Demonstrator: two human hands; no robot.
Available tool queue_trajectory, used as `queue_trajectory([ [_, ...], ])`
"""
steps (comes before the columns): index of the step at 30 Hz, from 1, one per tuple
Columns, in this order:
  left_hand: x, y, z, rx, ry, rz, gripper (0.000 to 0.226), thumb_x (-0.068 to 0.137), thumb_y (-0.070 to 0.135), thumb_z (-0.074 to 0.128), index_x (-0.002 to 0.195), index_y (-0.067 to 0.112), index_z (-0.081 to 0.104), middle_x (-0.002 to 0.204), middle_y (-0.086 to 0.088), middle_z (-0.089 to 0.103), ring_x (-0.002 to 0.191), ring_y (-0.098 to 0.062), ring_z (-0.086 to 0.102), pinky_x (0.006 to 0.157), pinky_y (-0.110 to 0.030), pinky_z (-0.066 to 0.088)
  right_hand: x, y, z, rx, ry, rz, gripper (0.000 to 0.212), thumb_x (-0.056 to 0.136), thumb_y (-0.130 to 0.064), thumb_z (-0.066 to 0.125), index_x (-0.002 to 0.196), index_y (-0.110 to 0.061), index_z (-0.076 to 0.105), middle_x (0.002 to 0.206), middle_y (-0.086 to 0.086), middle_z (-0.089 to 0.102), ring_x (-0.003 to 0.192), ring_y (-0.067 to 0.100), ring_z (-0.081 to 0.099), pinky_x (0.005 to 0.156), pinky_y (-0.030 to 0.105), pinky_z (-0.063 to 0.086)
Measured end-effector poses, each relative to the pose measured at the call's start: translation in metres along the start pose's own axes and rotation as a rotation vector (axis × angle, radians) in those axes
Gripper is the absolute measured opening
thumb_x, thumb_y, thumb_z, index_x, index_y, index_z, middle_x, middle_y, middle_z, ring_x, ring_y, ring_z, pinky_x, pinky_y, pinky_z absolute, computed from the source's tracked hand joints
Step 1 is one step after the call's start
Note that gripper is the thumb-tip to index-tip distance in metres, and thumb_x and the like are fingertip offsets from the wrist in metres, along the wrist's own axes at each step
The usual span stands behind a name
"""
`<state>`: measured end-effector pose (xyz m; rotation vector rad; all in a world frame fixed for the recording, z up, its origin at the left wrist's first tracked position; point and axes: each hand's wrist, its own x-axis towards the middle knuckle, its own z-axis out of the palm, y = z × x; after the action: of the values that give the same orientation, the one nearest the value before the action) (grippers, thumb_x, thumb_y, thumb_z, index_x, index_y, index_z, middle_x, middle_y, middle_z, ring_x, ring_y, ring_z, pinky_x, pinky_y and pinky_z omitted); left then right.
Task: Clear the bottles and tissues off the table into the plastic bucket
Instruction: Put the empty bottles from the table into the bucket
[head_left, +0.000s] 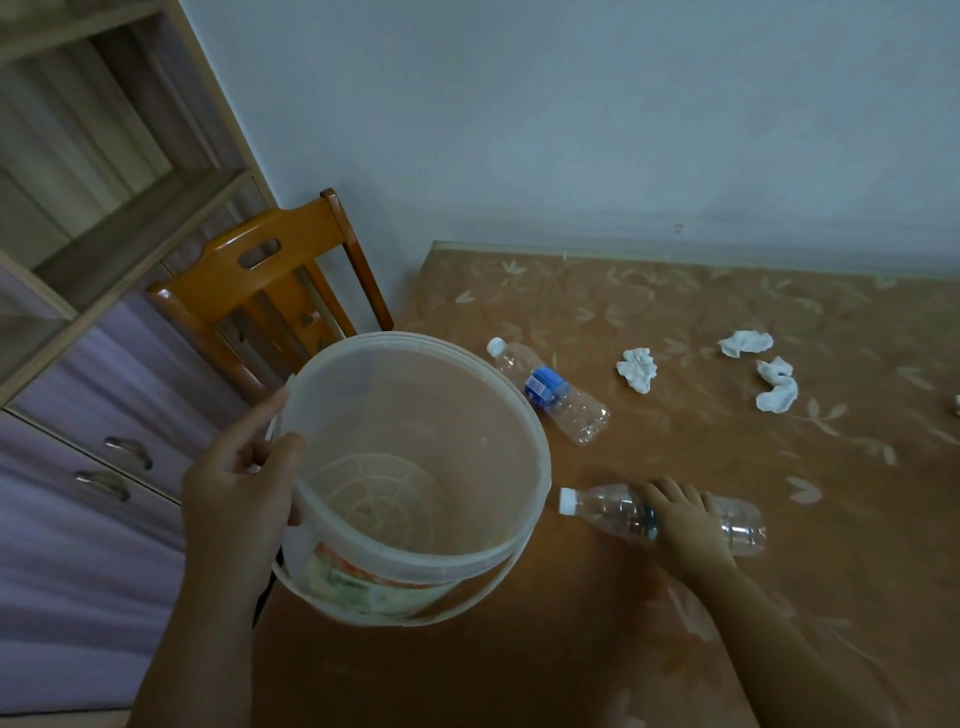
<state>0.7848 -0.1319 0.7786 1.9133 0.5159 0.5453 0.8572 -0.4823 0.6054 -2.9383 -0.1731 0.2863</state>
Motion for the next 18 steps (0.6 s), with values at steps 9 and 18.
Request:
queue_trajectory([
  [9,-0.002,0.007,0.003,0.003,-0.036,0.024,0.042,0.086,0.012,0.058,0.116,0.041,0.057,0.072,-0.005,0.055,0.057,-0.015,0.052,0.046,-0.029,0.048,-0.009,-0.005,-0.015,0.242,0.166,0.033,0.065,0.067,-0.034,0.076,0.125,-0.020,0.051,0.116,0.001,0.056,0.101,0.023,0.048,0.081,0.032,0.041],
  [18,-0.001,0.011,0.004,-0.022,-0.085,0.033,0.041,0.084,0.012,0.059,0.118,0.036,0.060,0.081,-0.003,0.060,0.064,-0.018,0.057,0.044,-0.029,0.049,-0.034,-0.027,-0.069,0.431,0.409,0.033,0.072,0.064,-0.030,0.079,0.128,-0.021,0.047,0.103,-0.010,0.046,0.098,0.009,0.040,0.081,0.027,0.037],
])
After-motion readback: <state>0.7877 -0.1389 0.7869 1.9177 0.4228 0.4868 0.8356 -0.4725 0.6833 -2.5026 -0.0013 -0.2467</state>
